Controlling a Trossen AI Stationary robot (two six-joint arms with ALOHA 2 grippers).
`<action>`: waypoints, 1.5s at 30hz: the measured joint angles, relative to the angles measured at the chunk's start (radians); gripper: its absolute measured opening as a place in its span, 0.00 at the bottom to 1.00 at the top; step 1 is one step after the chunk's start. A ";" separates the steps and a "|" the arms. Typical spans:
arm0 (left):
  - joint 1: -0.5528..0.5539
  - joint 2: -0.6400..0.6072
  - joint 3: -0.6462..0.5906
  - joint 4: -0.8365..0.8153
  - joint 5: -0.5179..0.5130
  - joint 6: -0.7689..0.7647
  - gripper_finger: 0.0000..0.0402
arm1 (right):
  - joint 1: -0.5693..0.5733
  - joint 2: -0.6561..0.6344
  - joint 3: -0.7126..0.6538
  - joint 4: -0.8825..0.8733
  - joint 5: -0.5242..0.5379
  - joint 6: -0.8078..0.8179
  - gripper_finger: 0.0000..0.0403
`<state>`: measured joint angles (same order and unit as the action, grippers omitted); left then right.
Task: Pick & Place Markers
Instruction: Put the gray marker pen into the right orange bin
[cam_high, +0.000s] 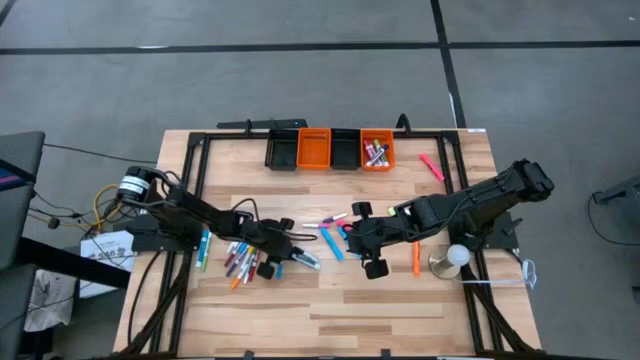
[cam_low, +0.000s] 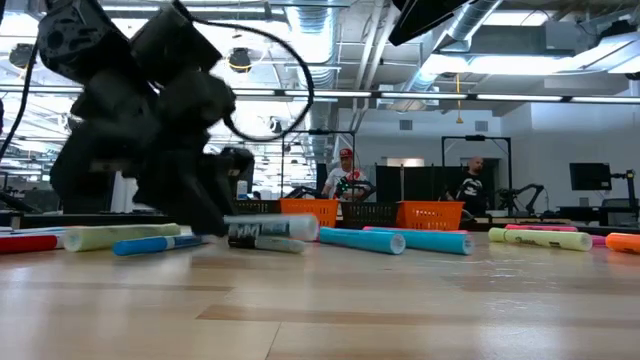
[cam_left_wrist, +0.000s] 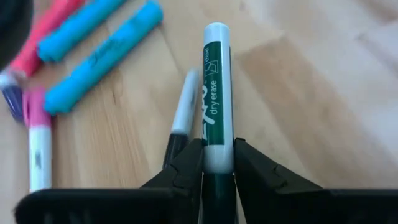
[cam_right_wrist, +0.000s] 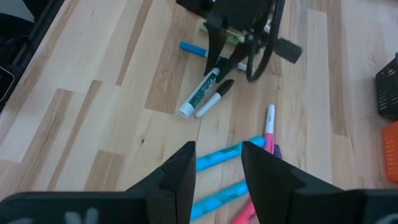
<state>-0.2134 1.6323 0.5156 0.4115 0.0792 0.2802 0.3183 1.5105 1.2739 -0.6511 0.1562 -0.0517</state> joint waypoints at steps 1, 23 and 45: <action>-0.006 -0.018 0.000 0.002 0.000 0.000 0.18 | 0.000 0.000 0.000 0.000 0.000 0.000 0.31; -0.053 -0.369 -0.024 0.041 -0.393 -0.256 0.20 | -0.089 0.000 -0.104 0.120 0.307 0.289 0.31; -0.053 -0.366 -0.071 0.053 -0.289 -0.309 0.20 | -0.051 0.000 -0.346 0.714 0.259 -0.052 0.30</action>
<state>-0.2668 1.2667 0.4446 0.4644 -0.2100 -0.0284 0.2670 1.5108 0.9276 0.0628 0.4155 -0.1040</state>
